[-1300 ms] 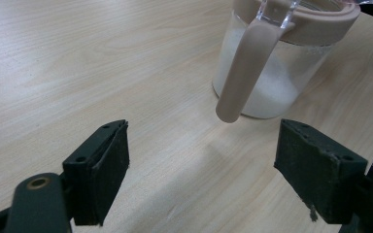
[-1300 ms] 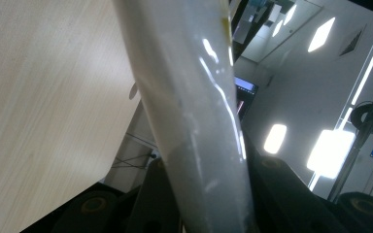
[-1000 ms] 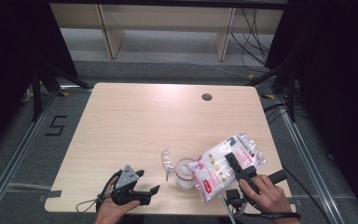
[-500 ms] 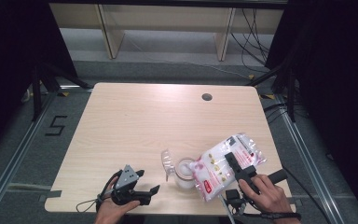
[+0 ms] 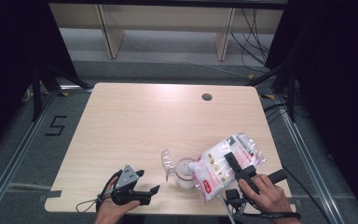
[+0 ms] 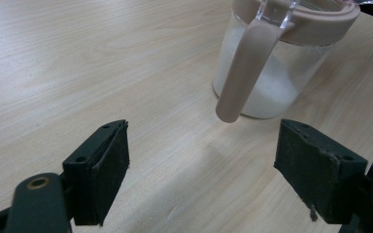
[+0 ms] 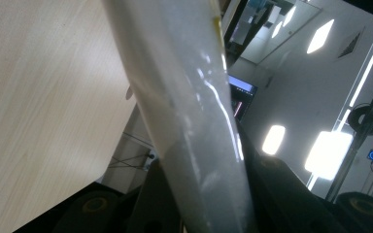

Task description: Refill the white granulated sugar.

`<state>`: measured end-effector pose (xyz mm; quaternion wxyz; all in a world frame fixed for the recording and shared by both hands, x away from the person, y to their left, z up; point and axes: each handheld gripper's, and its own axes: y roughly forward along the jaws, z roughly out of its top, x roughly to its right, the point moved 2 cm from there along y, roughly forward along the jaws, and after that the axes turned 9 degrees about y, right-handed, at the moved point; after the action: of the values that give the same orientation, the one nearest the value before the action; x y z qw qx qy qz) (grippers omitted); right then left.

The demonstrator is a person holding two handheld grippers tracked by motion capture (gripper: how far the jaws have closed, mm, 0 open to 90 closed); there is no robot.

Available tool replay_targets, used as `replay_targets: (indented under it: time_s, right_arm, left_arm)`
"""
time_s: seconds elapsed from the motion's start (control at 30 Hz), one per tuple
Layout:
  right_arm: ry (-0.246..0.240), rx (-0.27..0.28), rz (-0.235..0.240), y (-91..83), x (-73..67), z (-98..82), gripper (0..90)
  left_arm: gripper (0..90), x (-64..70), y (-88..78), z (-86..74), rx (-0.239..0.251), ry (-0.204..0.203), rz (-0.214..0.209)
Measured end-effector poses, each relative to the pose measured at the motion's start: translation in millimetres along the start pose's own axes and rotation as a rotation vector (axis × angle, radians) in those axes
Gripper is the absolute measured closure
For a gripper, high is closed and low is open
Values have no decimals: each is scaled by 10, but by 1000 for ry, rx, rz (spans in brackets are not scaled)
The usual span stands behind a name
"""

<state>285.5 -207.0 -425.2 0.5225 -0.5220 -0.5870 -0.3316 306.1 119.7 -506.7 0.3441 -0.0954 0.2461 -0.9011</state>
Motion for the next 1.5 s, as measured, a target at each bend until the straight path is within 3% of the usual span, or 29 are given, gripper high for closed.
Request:
replay_targets:
  time_s: [0.03, 0.07, 0.1, 0.13, 0.47, 0.5, 0.63, 0.93, 1.1, 1.17, 1.23, 1.27, 1.3, 1.43, 1.47, 1.5]
  right_arm:
    - [-2, 3, -1, 3, 0, -1, 808]
    - [0, 31, -40, 17, -10, -6, 809]
    - [10, 38, -38, 24, -18, -6, 809]
    - [-1, 35, -37, 24, -16, -8, 809]
    - [63, 35, -23, 43, -76, -48, 811]
    - [38, 47, -28, 54, -58, -47, 812]
    - [74, 34, -15, 49, -105, -63, 814]
    - [69, 41, -21, 48, -85, -65, 816]
    - [99, 47, -8, 49, -101, -76, 815]
    - [78, 67, -17, 63, -77, -73, 815]
    - [131, 55, 4, 64, -120, -93, 815]
    - [108, 73, 9, 76, -87, -91, 816]
    - [117, 86, 1, 85, -97, -97, 816]
    - [196, 97, 35, 117, -151, -129, 820]
    - [202, 82, 57, 112, -148, -140, 821]
    - [205, 101, 54, 124, -142, -146, 821]
  left_arm:
    - [195, 2, 0, -1, 0, -1, 1]
    - [195, 3, -2, -1, 0, -1, 3]
    - [195, 11, 0, -2, 4, -15, 3]
    - [195, 7, -1, -1, 1, -14, -3]
    - [195, 7, 2, 0, 5, -6, 0]
    - [195, 8, -3, 0, -1, -5, 5]
    - [195, 2, -1, -1, 1, -3, 1]
    - [196, 2, 0, 1, 3, -8, -1]
    - [196, 2, -3, 3, 2, -6, -2]
    - [197, 1, 0, -1, -1, -5, 0]
    - [197, 12, -5, 1, 2, -14, 4]
    - [196, 9, -5, 3, 2, -11, 3]
    - [197, -3, -5, 5, 1, 0, -4]
    - [197, 16, 0, 3, 10, -20, 2]
    - [197, 3, -4, 4, 4, -8, -2]
    - [197, 3, -4, 4, 4, -8, -2]
